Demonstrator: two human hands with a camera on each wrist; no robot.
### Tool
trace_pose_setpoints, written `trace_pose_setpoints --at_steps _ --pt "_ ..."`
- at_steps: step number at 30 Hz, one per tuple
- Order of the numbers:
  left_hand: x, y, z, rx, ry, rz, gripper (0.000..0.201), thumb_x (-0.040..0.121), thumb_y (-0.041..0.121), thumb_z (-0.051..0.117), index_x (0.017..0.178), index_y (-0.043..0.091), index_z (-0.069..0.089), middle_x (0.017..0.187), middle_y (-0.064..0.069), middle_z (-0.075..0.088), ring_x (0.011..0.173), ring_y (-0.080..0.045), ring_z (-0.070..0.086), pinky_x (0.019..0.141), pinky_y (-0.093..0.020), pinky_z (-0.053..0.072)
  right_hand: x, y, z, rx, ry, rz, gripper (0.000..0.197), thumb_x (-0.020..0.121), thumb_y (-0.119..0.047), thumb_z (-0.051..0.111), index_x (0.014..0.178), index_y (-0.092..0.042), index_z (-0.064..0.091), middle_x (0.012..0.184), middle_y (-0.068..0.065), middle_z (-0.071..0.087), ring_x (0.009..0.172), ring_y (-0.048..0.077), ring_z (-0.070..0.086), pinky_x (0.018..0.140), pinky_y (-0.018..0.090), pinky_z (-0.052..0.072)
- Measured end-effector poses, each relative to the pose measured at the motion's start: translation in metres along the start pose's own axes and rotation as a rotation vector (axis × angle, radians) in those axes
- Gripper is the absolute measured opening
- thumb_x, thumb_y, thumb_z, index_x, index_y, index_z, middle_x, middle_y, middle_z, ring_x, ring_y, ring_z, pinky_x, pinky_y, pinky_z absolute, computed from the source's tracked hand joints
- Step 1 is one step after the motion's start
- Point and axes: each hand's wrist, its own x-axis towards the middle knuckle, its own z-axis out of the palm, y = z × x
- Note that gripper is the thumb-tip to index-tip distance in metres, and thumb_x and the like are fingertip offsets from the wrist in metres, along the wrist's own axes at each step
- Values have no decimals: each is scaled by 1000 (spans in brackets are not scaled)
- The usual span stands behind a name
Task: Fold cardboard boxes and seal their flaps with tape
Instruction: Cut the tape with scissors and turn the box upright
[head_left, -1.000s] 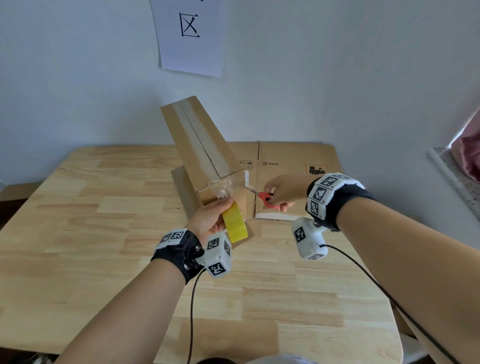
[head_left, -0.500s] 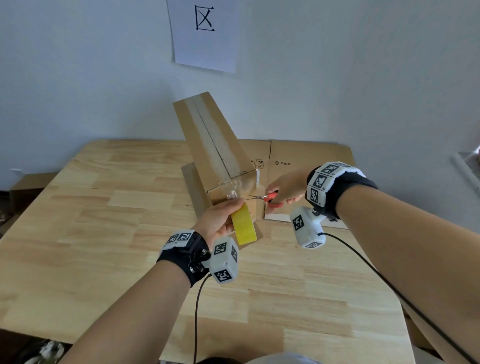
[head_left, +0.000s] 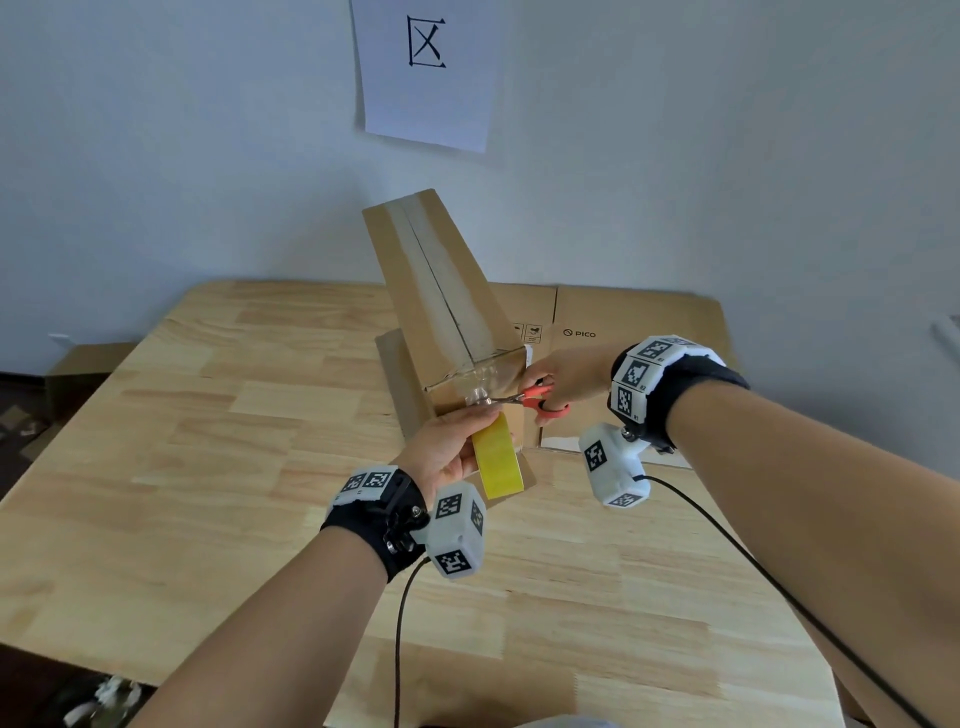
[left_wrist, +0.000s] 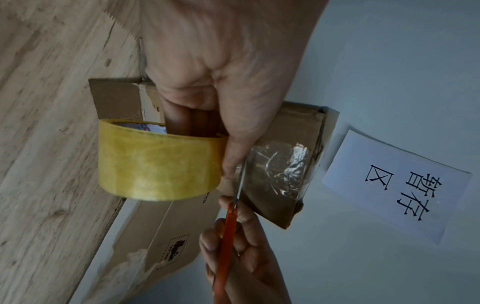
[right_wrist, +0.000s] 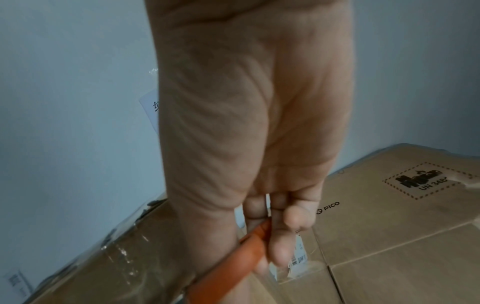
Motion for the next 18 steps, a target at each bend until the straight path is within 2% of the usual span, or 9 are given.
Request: trace_pose_setpoints --at_steps 8,12,14,16,18 --pt "-2 -1 -1 -12 -5 19 14 83 11 71 97 8 70 93 -14 74 80 -23 72 72 -35 59 2 4 0 -1 24 -22 42 80 -37 70 120 -38 58 111 -14 61 106 14 57 98 36 43" --pt "-2 1 1 -10 3 15 15 83 10 71 97 8 71 93 -13 74 80 -22 72 72 -34 59 1 4 -1 10 45 -39 35 80 -35 71 114 -36 62 105 -13 64 99 13 60 95 33 45" --pt "-3 1 1 -14 4 16 16 83 10 71 98 7 70 93 -14 73 79 -22 72 73 -35 59 0 4 0 22 50 -55 27 80 -34 72 106 -36 65 97 -14 67 90 11 63 90 30 47" --pt "-3 1 0 -10 -1 14 18 83 10 70 101 7 69 95 -14 73 79 -22 72 74 -35 59 -1 5 1 41 56 -65 19 80 -30 72 95 -38 65 77 -20 66 73 4 61 83 26 49" --pt "-4 2 0 2 -9 13 19 84 11 69 103 7 69 98 -13 72 80 -21 72 78 -36 58 -1 6 1 88 60 -68 16 82 -21 70 93 -33 68 59 -23 64 54 -5 55 76 22 49"
